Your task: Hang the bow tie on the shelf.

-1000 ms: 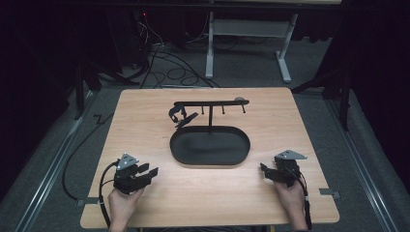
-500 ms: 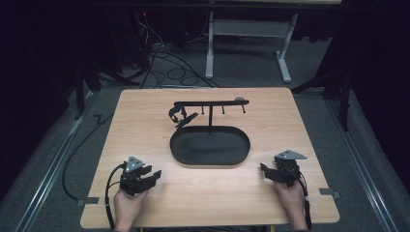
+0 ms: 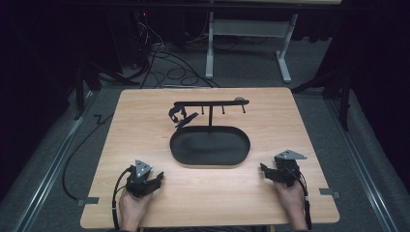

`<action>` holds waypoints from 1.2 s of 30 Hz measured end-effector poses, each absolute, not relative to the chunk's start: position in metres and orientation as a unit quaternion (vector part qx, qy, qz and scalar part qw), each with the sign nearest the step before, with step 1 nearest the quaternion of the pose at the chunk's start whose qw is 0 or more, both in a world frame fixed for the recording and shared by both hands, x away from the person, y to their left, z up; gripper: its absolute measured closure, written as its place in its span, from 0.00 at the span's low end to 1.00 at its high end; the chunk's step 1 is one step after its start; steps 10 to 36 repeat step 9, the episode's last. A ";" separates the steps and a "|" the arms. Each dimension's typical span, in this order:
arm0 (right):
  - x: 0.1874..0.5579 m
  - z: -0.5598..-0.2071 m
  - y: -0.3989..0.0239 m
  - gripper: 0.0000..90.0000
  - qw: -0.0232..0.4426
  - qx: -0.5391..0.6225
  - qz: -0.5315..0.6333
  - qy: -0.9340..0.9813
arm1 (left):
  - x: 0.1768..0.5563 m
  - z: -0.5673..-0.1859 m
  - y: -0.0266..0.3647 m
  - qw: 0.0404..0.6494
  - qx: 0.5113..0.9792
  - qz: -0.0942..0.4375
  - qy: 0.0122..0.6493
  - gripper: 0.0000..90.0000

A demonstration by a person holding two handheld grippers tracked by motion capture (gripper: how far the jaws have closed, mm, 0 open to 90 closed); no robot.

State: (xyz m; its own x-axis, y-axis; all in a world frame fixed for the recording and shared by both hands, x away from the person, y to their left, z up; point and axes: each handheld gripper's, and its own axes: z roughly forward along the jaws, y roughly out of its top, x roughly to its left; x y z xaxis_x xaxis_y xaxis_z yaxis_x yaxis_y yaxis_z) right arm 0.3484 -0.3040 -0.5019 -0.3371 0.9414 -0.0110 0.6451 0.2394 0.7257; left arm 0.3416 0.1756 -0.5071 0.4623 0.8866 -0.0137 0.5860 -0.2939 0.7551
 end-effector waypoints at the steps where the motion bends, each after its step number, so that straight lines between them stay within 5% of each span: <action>1: 0.348 -0.502 -0.304 0.39 0.231 0.527 0.320 0.752 | 0.342 -0.507 0.176 0.358 0.776 0.210 0.474 0.49; 36: 0.348 -0.502 -0.304 0.39 0.232 0.527 0.320 0.753 | 0.342 -0.507 0.175 0.357 0.774 0.211 0.478 0.45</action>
